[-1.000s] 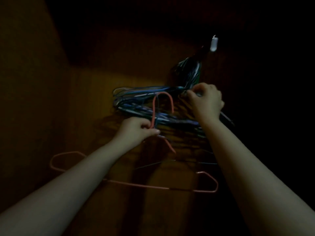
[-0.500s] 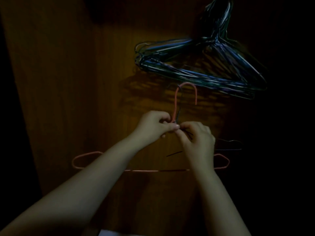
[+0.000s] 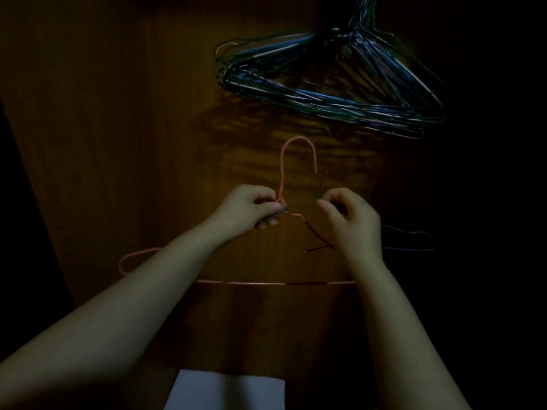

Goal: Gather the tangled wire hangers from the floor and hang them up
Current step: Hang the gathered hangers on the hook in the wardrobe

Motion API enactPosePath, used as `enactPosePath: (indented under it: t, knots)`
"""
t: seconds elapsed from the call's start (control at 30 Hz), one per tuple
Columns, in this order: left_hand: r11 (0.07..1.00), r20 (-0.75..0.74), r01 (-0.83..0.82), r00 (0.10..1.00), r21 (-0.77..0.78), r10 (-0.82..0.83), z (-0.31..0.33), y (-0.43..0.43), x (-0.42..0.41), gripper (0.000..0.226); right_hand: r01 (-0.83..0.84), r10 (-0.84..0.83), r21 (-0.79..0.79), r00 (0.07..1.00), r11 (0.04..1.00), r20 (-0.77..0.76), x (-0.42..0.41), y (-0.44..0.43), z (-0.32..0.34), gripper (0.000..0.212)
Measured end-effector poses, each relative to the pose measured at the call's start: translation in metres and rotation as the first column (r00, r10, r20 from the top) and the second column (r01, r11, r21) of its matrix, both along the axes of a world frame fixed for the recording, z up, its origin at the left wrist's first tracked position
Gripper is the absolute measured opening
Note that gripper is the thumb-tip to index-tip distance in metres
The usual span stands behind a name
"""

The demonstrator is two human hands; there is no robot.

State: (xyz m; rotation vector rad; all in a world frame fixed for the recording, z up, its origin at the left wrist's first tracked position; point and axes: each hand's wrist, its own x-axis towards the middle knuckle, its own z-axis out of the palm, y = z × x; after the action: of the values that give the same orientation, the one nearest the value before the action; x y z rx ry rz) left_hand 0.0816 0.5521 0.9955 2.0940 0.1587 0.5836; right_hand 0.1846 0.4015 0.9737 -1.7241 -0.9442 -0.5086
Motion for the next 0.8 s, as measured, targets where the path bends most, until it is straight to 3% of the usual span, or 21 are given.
enactPosePath:
  t: [0.27,0.57,0.8]
  knots:
    - [0.999,0.031,-0.034,0.999,0.022,0.033,0.015,0.019,-0.002,0.021,-0.043,0.043,0.038,0.999,0.998,-0.001,0.021,-0.017,0.036,0.005]
    - [0.999,0.041,-0.001,0.999,0.046,-0.001,0.048,0.038,0.000,0.017,-0.045,0.068,0.175,0.989,0.984,-0.130,0.055,-0.024,0.095,0.020]
    - [0.992,0.066,0.013,0.998,-0.123,-0.005,0.064,0.058,0.013,0.015,-0.042,0.091,0.261,0.980,0.964,-0.177,0.078,-0.018,0.157,0.020]
